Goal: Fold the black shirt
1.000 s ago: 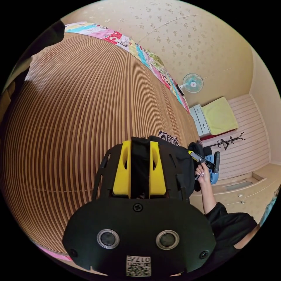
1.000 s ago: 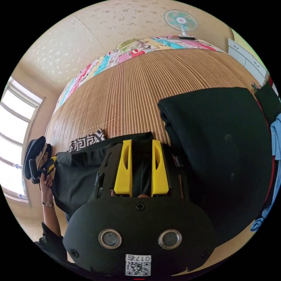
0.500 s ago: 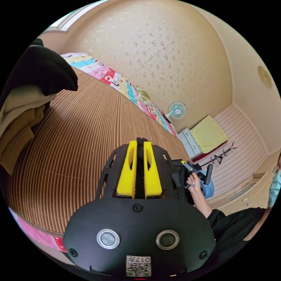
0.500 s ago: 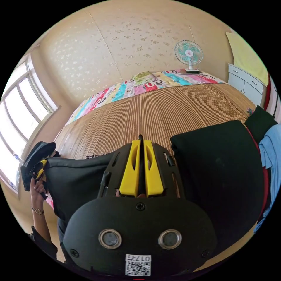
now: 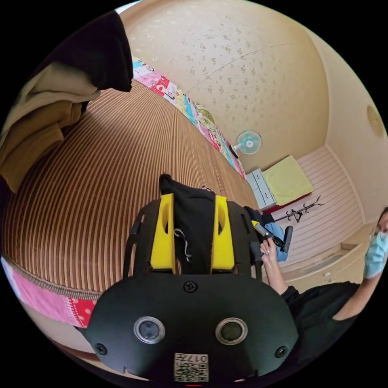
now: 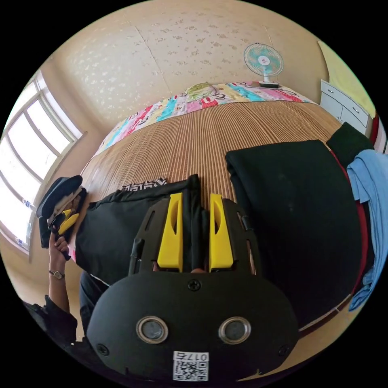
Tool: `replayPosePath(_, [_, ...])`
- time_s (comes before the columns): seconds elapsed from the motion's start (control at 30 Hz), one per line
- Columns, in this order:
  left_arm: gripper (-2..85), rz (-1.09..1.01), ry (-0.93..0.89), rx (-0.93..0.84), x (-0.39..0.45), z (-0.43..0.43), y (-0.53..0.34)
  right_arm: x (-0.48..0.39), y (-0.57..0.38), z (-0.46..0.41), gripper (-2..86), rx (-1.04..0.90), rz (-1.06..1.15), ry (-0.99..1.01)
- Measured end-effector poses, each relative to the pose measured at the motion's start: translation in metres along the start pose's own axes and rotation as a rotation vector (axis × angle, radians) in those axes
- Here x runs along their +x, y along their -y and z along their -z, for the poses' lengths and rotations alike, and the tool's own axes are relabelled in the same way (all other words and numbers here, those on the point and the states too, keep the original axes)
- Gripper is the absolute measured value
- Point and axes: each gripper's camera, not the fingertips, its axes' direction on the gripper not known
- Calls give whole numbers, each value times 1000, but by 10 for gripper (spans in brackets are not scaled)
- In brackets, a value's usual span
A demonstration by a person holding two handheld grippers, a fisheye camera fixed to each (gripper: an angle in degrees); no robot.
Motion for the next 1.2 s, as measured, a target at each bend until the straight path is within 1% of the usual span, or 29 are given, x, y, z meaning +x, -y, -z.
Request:
replayPosePath(0.1, [127, -41, -32, -69, 10, 3, -40, -3, -50, 10, 99, -38, 52, -12])
replayPosePath(0.17, [125, -50, -13, -112, 15, 1, -61, -1, -74, 16, 98, -56, 38, -10])
replayPosePath(0.27, [110, -39, 73, -203, 18, -9, -81, 6, -99, 22, 89, -57, -3, 56])
replayPosePath(0.3, [48, -14, 108, -248, 15, -15, -83, 8, -102, 18, 80, -87, -2, 87])
replayPosePath(0.33, [13, 26, 127, -307, 9, -20, -83, 10, -102, 13, 71, -124, -10, 100])
replayPosePath(0.37, [8, 50, 119, -326, 6, -20, -82, 11, -101, 11, 67, -139, -15, 100])
replayPosePath(0.4, [1, 100, 58, -332, -1, -17, -80, 11, -97, 12, 55, -156, -21, 88])
replayPosePath(0.43, [-1, 130, -10, -299, -3, -9, -78, 8, -94, 18, 45, -150, -19, 61])
replayPosePath(0.47, [-1, 133, -25, -282, -2, -4, -77, 5, -93, 22, 40, -141, -15, 45])
replayPosePath(0.5, [0, 118, 1, -271, 2, 4, -75, -1, -91, 29, 34, -125, 5, 7])
replayPosePath(0.53, [5, 102, 81, -278, 6, 8, -73, -8, -89, 30, 30, -134, 23, -51])
replayPosePath(0.57, [7, 104, 123, -281, 6, 10, -73, -10, -88, 26, 29, -154, 30, -80])
replayPosePath(0.6, [21, 134, 178, -286, 2, 10, -75, -13, -86, 15, 26, -225, 39, -125])
replayPosePath(0.63, [33, 225, 172, -303, -11, 8, -79, -12, -82, 8, 23, -277, 13, -103])
replayPosePath(0.67, [38, 267, 145, -310, -17, 6, -82, -9, -79, 9, 21, -286, -15, -80])
replayPosePath(0.73, [51, 334, 27, -267, -26, 14, -90, 0, -66, 28, 15, -284, -138, -34])
replayPosePath(0.8, [68, 319, 16, -220, -18, 29, -91, 0, -58, 55, 10, -228, -167, -13])
replayPosePath(0.87, [73, 298, 12, -182, -7, 43, -91, -5, -53, 84, 7, -168, -127, -12])
replayPosePath(0.93, [75, 263, -80, -146, 6, 55, -89, -10, -52, 118, 5, -110, -58, -27])
replayPosePath(1.0, [75, 235, -93, -155, 18, 59, -87, -8, -55, 135, 4, -90, -17, -18])
replayPosePath(1.03, [75, 214, -68, -161, 26, 61, -88, -5, -59, 143, 4, -83, 1, -1])
replayPosePath(1.1, [76, 198, -42, -170, 37, 61, -92, 1, -65, 148, 3, -82, 12, 28])
replayPosePath(1.2, [82, 203, -59, -205, 47, 55, -100, 14, -74, 147, 3, -99, 1, 58])
